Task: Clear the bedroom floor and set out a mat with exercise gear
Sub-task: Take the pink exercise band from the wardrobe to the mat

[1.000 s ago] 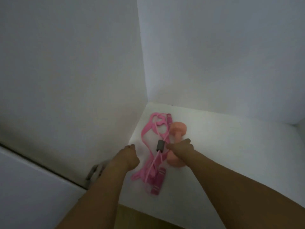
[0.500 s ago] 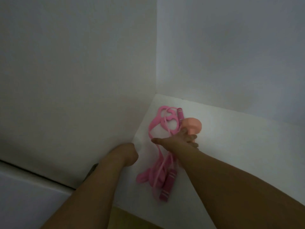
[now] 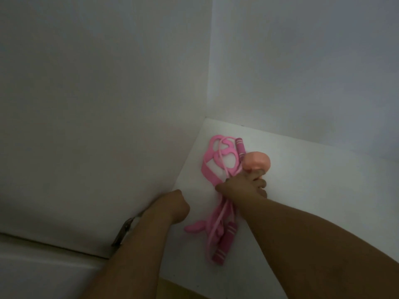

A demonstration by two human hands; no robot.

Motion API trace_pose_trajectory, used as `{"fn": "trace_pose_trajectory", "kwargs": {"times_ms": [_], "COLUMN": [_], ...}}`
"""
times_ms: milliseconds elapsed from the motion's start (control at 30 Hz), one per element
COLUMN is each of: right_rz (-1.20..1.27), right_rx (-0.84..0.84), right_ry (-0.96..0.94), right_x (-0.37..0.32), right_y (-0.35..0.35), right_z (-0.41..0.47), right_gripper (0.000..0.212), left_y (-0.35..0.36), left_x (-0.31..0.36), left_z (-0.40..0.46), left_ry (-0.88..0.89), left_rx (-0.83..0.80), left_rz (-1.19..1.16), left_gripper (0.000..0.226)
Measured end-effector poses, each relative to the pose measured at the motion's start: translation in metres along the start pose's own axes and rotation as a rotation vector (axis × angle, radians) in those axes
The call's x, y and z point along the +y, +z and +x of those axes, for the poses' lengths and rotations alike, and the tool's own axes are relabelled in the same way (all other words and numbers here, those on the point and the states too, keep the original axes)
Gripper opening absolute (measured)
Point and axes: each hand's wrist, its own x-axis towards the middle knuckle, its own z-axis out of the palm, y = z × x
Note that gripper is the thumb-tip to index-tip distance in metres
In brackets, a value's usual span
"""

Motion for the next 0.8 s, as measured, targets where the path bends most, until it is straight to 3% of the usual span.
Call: {"fn": "trace_pose_trajectory", "kwargs": {"times_ms": [233,367,500,700,800], "right_rz": [-0.061,-0.090,0.012,0.396,0.479], "right_rx": [0.147,0.187,0.169,0.003,-0.077], "right_ry": [0.024,-0.035,-0.114,-0.036,0.040], "right_x": [-0.009,0.000,0.017,0.030,0.028], "right_y": [0.016,0.015,0.003,-0.005,-0.008], "right_z": [0.003,0.004,0.007,0.019,0.022], "right_gripper": [0.063,0.052,0.056,0.082,0.069], "left_y": [-0.001,-0.002,-0.003,0.000,0.002], "left_x": [0.005,0.009,0.016,0.026,0.032], "left_z": [-0.001,-0.003,-0.004,-0.001,0.001], "left_ry": [0.014,0.032,0.048,0.052,0.055], "left_rx": [-0.006,-0.007,-0.009,-0.021,-0.024], "left_rz": [-0.024,-0.026,-0.041,-0.062,-0.065], "left_gripper": [0.051,0.052,0.052,0.053,0.053]}}
